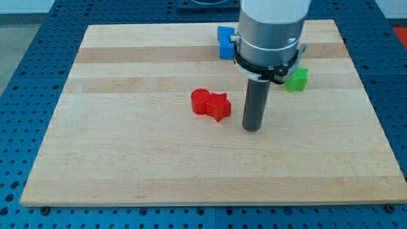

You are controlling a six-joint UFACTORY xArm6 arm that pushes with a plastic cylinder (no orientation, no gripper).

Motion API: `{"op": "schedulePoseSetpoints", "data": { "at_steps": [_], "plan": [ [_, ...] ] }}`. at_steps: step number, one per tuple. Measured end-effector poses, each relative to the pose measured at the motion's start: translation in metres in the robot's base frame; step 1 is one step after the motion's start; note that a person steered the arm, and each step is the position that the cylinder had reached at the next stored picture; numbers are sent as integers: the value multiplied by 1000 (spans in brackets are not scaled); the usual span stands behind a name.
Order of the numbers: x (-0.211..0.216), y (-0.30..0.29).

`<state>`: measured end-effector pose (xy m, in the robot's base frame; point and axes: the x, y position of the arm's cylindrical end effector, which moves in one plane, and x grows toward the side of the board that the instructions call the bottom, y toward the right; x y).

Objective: Nudge the red star and red circle to left

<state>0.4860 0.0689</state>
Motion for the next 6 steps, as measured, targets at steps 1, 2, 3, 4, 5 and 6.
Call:
{"op": "schedulePoseSetpoints", "data": {
  "at_steps": [1, 2, 3, 4, 5, 6],
  "plan": [
    [-11, 7],
    [-18, 15],
    [-31, 15],
    [-35, 4],
    [-35, 3],
    [-32, -16]
  ]
}}
